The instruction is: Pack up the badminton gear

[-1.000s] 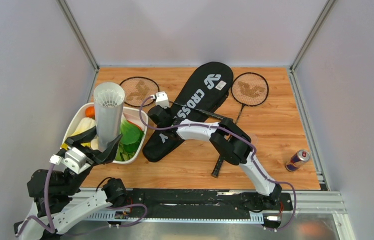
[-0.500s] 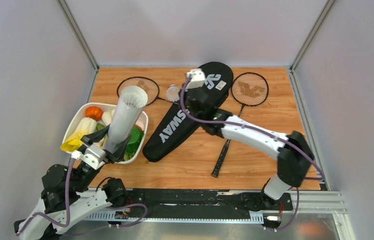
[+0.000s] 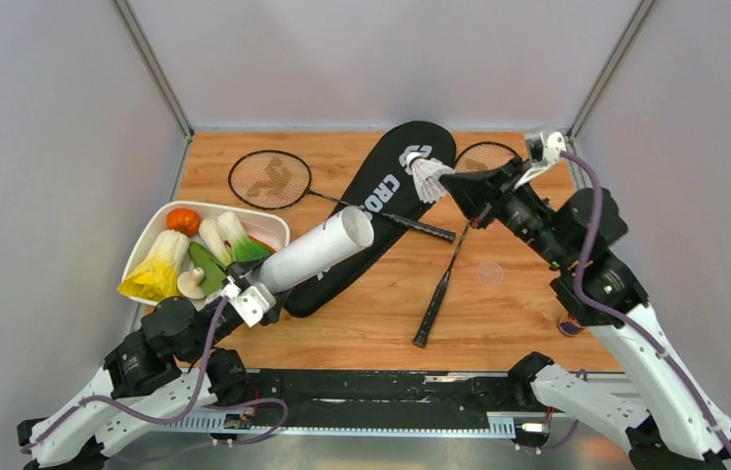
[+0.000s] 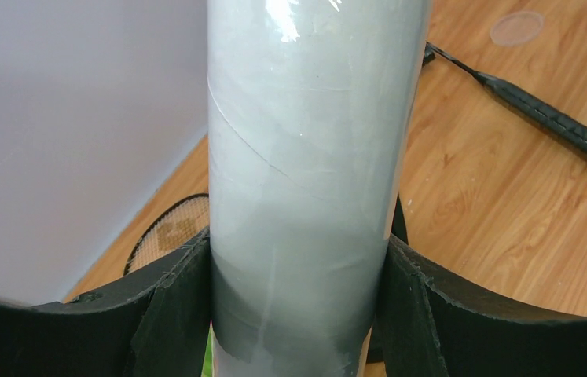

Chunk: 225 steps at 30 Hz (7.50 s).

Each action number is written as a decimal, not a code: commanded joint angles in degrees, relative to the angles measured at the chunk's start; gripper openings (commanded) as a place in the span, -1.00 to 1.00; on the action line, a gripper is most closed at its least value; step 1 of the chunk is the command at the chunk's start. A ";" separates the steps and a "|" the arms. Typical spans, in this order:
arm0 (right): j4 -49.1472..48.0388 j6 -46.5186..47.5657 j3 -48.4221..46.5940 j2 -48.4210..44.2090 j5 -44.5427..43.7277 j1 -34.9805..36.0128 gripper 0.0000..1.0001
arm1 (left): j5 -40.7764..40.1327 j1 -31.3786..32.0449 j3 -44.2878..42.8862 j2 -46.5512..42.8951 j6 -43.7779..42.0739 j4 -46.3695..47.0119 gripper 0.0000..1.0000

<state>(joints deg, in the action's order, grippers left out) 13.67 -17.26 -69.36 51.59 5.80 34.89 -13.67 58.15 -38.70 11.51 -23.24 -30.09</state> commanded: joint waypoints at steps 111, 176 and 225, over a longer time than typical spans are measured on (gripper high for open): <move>18.23 -18.64 25.11 6.17 -36.47 0.26 -0.09 | 2.96 0.03 5.95 3.88 8.14 16.34 0.09; -5.63 -5.43 12.17 -11.11 39.26 -17.32 -1.00 | 9.78 0.03 3.76 14.08 4.27 11.54 0.11; -15.10 -15.13 18.38 -5.85 52.31 -1.39 -0.64 | 17.55 0.04 6.40 8.08 0.10 15.43 0.12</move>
<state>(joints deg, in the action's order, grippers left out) -0.05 -31.77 -50.65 45.91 58.28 33.23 2.31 58.15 -31.31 20.97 -22.41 -21.87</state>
